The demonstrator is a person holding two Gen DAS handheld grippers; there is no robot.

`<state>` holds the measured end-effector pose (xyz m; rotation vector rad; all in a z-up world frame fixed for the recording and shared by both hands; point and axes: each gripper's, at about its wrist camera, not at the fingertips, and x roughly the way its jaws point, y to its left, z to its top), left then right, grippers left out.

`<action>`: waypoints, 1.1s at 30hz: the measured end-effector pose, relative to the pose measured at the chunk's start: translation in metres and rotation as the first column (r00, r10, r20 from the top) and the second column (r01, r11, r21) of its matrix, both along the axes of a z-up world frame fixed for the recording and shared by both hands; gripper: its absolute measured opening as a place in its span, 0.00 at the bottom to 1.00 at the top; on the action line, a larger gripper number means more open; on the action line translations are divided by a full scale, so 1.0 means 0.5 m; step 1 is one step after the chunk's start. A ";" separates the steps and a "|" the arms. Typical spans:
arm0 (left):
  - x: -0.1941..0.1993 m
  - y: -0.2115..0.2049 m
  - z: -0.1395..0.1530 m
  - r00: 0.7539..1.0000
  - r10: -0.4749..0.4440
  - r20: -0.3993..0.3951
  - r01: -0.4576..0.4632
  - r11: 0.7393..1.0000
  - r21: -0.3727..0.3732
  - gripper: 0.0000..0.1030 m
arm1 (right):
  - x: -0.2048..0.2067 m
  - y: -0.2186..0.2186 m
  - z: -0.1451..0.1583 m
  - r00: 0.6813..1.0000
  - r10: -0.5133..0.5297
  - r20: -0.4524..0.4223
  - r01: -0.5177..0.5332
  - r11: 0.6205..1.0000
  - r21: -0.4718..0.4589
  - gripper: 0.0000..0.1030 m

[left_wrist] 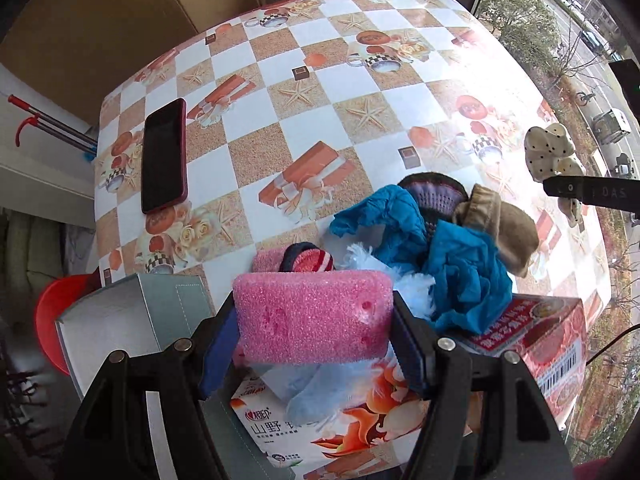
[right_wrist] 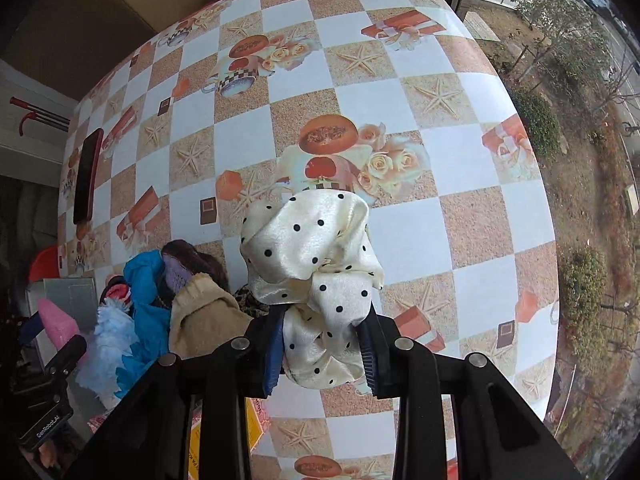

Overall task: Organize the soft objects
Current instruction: 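Carry both items over the white box and open both tools to drop them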

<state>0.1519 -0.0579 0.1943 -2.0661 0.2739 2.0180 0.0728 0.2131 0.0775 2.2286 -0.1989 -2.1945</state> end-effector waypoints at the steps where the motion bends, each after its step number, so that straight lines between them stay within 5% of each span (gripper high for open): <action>1: 0.012 0.004 -0.028 1.000 -0.011 -0.023 0.011 1.000 0.002 0.71 | 0.021 0.004 0.003 1.000 -0.014 0.004 0.013 1.000 0.005 0.33; 9: 0.061 0.033 -0.145 0.994 -0.051 -0.099 0.057 0.997 0.054 0.71 | 0.165 0.004 0.041 0.996 -0.091 0.019 0.091 0.996 0.027 0.33; 19: 0.119 -0.012 -0.093 0.986 -0.012 -0.166 0.027 0.996 0.088 0.71 | 0.334 -0.038 0.093 0.993 -0.108 0.045 0.106 0.993 0.047 0.33; 25: 0.131 -0.061 -0.080 0.980 0.054 -0.189 -0.040 0.996 0.078 0.71 | 0.396 -0.117 0.113 0.998 -0.032 0.059 0.031 0.999 0.012 0.33; 33: 0.184 -0.167 -0.094 0.959 0.160 -0.234 -0.154 0.987 0.044 0.71 | 0.397 -0.285 0.162 0.979 0.205 0.002 -0.205 0.978 -0.035 0.33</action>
